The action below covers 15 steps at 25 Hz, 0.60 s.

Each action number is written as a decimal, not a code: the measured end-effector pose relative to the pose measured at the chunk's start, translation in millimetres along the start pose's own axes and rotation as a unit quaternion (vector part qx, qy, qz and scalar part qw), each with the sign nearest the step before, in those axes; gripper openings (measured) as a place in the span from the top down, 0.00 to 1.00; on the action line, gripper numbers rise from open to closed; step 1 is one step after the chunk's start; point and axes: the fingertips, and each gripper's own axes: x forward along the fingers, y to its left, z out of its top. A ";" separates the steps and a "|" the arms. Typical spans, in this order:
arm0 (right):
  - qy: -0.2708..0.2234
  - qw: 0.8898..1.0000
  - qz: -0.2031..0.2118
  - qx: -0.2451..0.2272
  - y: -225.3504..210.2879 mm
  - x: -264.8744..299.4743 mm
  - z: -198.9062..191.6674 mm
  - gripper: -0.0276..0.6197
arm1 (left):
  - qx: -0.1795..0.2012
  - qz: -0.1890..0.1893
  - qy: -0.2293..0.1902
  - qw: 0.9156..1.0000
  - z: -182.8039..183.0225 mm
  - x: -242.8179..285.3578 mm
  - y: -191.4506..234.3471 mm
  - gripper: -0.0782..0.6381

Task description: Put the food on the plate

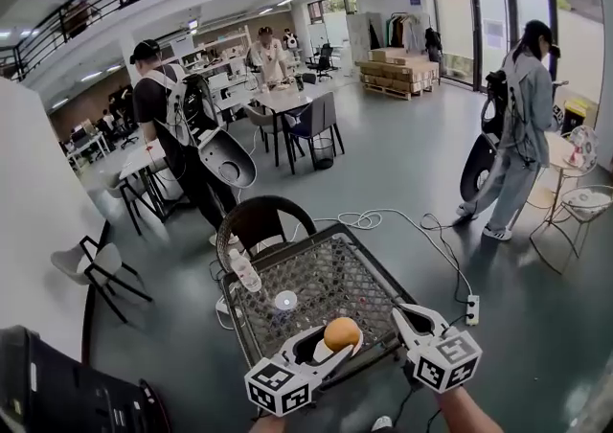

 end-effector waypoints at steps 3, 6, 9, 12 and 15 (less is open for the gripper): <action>0.008 1.000 0.015 0.009 -20.9 4.7 -6.9 0.95 | 0.005 0.021 0.004 1.000 4.7 15.5 4.7 0.50; 0.012 0.999 0.027 0.022 -34.1 9.8 -13.2 0.95 | 0.010 0.035 0.018 0.999 3.5 26.8 8.7 0.50; 0.022 0.999 0.036 0.025 -39.4 21.0 -18.4 0.95 | 0.009 0.041 0.036 0.998 -1.9 37.1 17.7 0.50; 0.042 0.998 0.041 0.024 -36.7 31.6 -31.3 0.95 | 0.000 0.040 0.058 0.997 -15.9 44.4 31.2 0.50; 0.063 0.997 0.033 0.020 -39.7 41.6 -45.2 0.95 | -0.004 0.032 0.067 0.997 -23.9 52.1 43.1 0.50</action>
